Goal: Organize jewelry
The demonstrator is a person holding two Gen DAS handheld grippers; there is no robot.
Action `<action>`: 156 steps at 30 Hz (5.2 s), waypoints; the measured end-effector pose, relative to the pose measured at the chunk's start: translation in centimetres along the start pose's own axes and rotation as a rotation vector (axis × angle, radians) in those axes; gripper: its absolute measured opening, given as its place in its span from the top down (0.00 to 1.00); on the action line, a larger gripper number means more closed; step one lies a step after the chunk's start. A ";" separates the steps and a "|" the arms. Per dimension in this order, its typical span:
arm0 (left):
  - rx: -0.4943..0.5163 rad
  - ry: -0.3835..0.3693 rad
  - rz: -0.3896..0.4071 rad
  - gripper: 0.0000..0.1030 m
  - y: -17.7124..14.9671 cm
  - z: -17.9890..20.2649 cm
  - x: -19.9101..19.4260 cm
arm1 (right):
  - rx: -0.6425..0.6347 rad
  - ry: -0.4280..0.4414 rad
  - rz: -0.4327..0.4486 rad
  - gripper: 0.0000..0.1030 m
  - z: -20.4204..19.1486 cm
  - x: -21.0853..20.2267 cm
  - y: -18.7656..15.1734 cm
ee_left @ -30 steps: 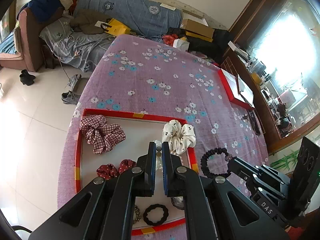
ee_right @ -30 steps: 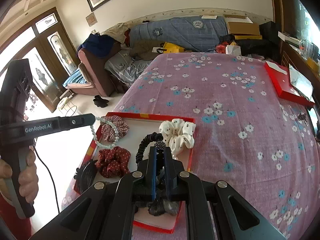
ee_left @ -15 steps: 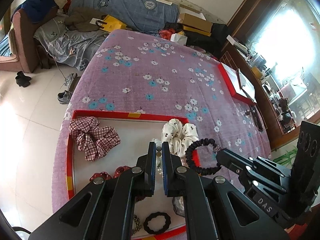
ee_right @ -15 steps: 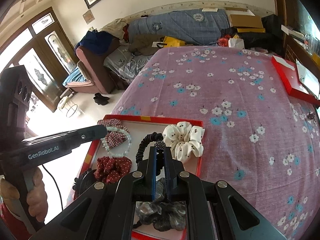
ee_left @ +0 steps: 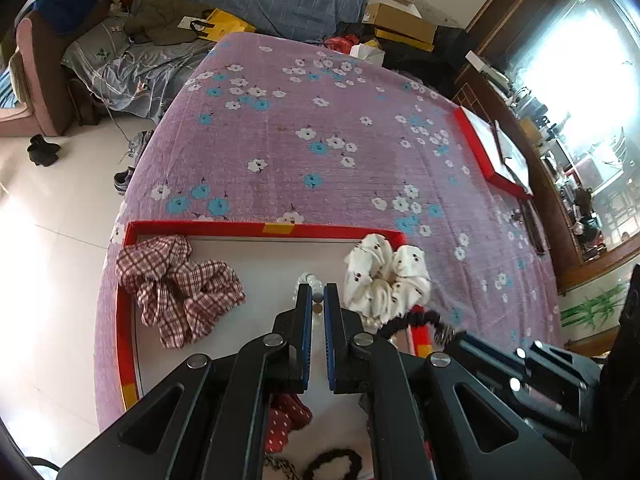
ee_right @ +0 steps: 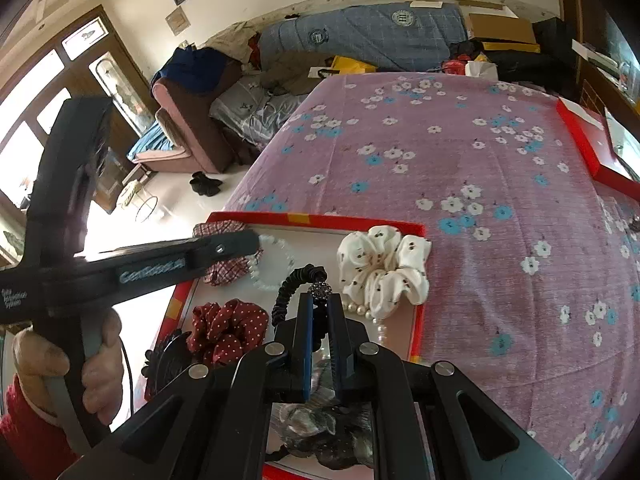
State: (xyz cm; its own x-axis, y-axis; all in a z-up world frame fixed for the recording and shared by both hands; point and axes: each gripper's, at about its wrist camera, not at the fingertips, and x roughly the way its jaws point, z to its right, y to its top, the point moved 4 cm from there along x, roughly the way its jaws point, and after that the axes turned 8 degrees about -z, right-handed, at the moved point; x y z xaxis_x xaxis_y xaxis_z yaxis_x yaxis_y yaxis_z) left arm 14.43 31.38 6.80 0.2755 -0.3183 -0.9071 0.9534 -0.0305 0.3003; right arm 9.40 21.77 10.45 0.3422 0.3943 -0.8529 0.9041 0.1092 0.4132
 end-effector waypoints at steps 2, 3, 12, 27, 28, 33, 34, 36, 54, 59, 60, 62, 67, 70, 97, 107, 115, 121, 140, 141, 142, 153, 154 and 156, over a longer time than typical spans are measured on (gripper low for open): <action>0.003 0.016 -0.006 0.95 0.4 -0.3 0.5 | -0.006 0.003 -0.009 0.92 -0.3 0.5 0.0; 0.004 0.025 -0.009 0.95 0.5 -0.5 0.8 | -0.008 0.005 -0.014 0.92 -0.4 0.8 0.0; -0.020 0.053 -0.043 0.95 1.0 -2.2 3.0 | -0.010 0.023 -0.054 0.91 -1.1 3.0 0.2; -0.028 0.083 -0.056 0.95 1.7 -3.1 4.6 | 0.033 0.070 -0.113 0.91 -1.6 6.0 -0.2; -0.028 0.084 -0.056 0.95 1.6 -3.1 4.6 | 0.035 0.073 -0.114 0.91 -1.6 6.1 -0.2; -0.024 0.097 -0.060 0.95 1.7 -3.3 5.0 | 0.047 0.085 -0.123 0.91 -1.7 6.3 -0.2; -0.024 0.099 -0.061 0.95 1.7 -3.4 5.0 | 0.050 0.088 -0.125 0.91 -1.7 6.4 -0.2; -0.024 0.102 -0.062 0.95 1.8 -3.4 5.1 | 0.055 0.093 -0.131 0.91 -1.7 6.6 -0.3; -0.023 0.118 -0.083 0.95 1.9 -3.6 6.5 | 0.131 0.133 -0.167 0.91 -0.8 8.7 -0.4; -0.033 0.123 -0.083 0.95 2.0 -3.9 6.6 | 0.144 0.134 -0.176 0.91 -0.6 9.1 -0.5; -0.036 0.123 -0.082 0.95 2.0 -3.9 6.6 | 0.144 0.134 -0.178 0.90 -0.6 9.2 -0.5; -0.041 0.127 -0.079 0.95 2.0 -4.0 6.5 | 0.145 0.130 -0.179 0.90 -0.5 9.3 -0.5; -0.042 0.128 -0.071 0.95 2.0 -3.9 6.2 | 0.150 0.127 -0.181 0.90 -0.5 9.5 -0.4; -0.045 0.131 -0.064 0.95 1.9 -3.9 5.9 | 0.151 0.127 -0.181 0.90 -0.4 9.5 -0.3; -0.063 0.218 0.020 0.65 -0.7 -3.4 1.4 | 0.094 0.095 -0.102 0.75 -0.8 3.9 -2.3; -0.091 0.268 0.029 0.63 -3.7 -4.8 0.2 | 0.056 -0.002 -0.078 0.73 0.8 1.4 -4.7; -0.091 0.289 -0.035 0.62 -7.2 -5.9 1.4 | 0.065 -0.032 -0.115 0.73 1.7 2.5 -5.8; -0.025 0.344 -0.061 0.62 -9.0 -5.2 2.3 | 0.068 -0.001 -0.086 0.66 1.7 1.0 -5.6; -0.024 0.390 -0.055 0.62 -8.8 -5.4 2.3 | -0.079 -0.162 -0.159 0.76 1.8 3.7 -6.9; -0.022 0.390 -0.049 0.62 -8.8 -5.3 2.1 | -0.070 -0.146 -0.162 0.76 1.8 3.3 -6.7; -0.018 0.387 -0.037 0.62 -8.7 -5.2 1.6 | -0.062 -0.116 -0.154 0.76 1.7 2.5 -6.5; -0.066 0.409 0.045 0.62 -9.5 -5.7 -2.2 | -0.122 -0.003 -0.025 0.54 -2.8 -0.1 -1.8; -0.077 0.408 0.049 0.62 -9.6 -5.9 -2.4 | -0.125 0.004 -0.053 0.67 -3.1 1.0 -1.5; -0.092 0.407 0.055 0.61 -10.0 -6.1 -2.6 | -0.126 0.029 -0.136 0.86 -3.9 3.9 -1.2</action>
State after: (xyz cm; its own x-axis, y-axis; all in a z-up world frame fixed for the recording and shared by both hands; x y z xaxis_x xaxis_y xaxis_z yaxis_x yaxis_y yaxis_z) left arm 4.94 38.35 4.38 0.3352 0.0834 -0.9384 0.9377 0.0672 0.3409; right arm 8.65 26.72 7.82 0.2098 0.3937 -0.8950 0.9017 0.2759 0.3328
